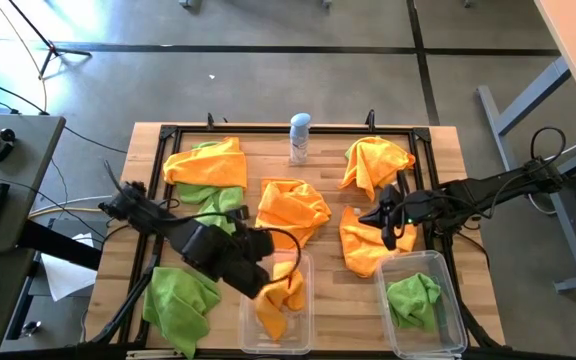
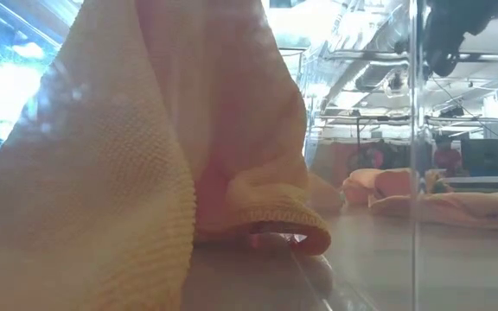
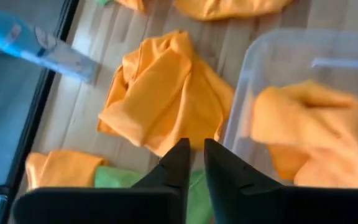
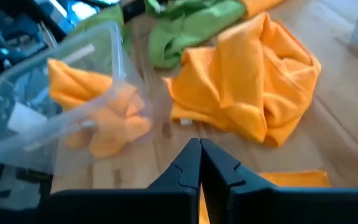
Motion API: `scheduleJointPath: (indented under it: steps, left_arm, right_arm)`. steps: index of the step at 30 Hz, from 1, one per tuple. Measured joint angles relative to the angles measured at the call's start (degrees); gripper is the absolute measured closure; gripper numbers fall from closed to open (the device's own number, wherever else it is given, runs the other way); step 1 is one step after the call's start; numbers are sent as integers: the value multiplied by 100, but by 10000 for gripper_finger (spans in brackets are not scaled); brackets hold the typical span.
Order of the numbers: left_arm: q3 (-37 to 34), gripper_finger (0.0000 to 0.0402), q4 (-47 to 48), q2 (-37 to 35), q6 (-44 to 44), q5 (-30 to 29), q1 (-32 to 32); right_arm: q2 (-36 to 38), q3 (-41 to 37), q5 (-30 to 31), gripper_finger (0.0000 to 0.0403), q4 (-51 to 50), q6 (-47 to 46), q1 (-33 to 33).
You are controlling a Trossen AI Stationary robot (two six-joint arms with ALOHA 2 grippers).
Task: Sort microfiber towel by color & place in baskets
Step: Put the yellow towel into the left transparent bin
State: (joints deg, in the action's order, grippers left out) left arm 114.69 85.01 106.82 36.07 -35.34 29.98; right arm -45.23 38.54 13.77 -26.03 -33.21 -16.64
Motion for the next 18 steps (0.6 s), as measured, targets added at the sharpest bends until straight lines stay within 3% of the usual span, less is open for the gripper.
scheduleJointPath:
  steps: [4, 10, 18]
  left_arm:
    - [-1628, 398, -1075, -1132, 32, 29, 0]
    - [-4025, 400, -2677, -3127, 33, 112, -56]
    - [-6252, 401, -3882, -5558, -264, 328, -255]
  right_arm:
    - [-2, 0, 207, 403, 335, 0, 0]
    - [-4, 0, 674, 403, 693, -7, 0]
    - [-268, 0, 1521, 403, 1587, -47, 176]
